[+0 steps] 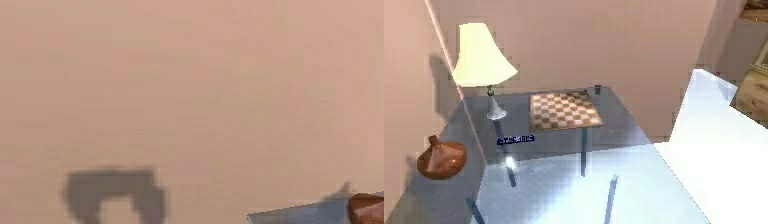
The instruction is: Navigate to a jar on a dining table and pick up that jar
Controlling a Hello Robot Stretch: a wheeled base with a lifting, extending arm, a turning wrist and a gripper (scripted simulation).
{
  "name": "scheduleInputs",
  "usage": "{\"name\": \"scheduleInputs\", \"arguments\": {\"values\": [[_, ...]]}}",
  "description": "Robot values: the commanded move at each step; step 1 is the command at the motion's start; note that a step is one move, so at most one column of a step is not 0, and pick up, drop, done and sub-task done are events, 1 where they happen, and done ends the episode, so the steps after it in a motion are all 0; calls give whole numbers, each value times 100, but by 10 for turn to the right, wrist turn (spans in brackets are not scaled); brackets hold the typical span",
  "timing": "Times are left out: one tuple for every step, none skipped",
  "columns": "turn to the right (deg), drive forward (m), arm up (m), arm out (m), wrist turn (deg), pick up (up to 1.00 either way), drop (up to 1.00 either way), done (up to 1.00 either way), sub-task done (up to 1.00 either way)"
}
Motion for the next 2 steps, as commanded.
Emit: {"name": "scheduleInputs", "arguments": {"values": [[-330, 0, 0, 0, 0, 0, 0, 0, 0], [0, 0, 50, 0, 0, 0, 0, 0, 0]]}}
